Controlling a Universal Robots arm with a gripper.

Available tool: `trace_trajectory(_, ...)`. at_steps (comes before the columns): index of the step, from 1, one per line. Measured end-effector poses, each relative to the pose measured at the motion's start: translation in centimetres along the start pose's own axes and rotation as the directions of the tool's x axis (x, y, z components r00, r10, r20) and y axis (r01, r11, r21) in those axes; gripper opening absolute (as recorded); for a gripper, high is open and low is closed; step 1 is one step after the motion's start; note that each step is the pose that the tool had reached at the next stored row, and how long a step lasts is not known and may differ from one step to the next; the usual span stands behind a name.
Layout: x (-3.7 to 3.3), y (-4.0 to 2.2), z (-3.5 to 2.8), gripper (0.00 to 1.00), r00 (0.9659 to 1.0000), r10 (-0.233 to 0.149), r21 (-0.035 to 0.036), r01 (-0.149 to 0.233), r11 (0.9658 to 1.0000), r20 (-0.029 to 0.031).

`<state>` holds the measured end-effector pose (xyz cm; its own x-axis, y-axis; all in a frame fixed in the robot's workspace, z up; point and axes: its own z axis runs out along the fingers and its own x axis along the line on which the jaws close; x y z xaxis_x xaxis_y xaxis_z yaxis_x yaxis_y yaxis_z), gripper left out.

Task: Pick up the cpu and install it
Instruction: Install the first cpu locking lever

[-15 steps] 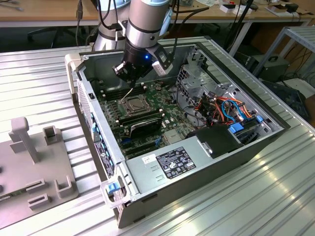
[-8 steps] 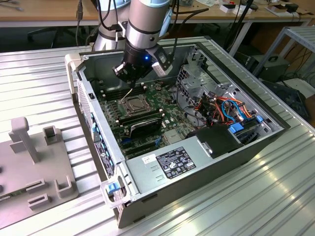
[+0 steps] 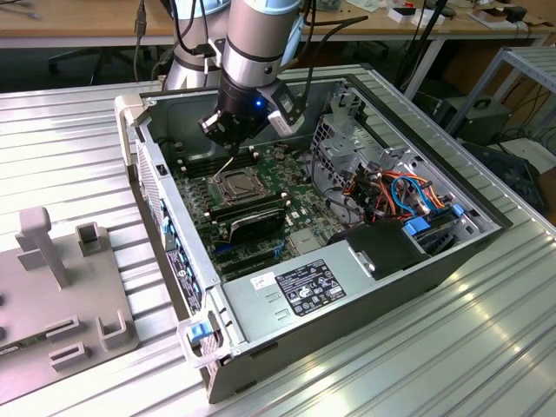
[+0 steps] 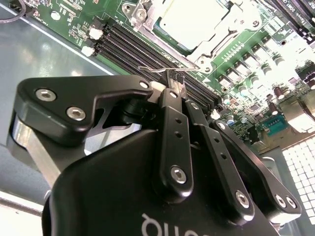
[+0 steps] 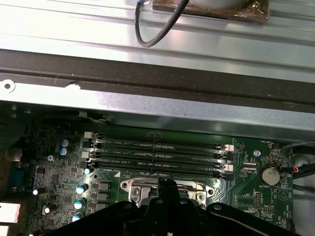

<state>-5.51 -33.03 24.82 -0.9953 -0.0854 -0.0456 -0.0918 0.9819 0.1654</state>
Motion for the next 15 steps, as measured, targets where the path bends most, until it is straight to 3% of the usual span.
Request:
trace_trajectory(9, 0.07, -0.03, 0.2, 0.11, 1.0, 0.0, 0.0, 0.0, 1.0, 0.0001)
trace_trajectory(15, 0.16, -0.1, 0.84, 0.11, 1.0, 0.0, -0.0039, 0.0, 1.0, 0.0005)
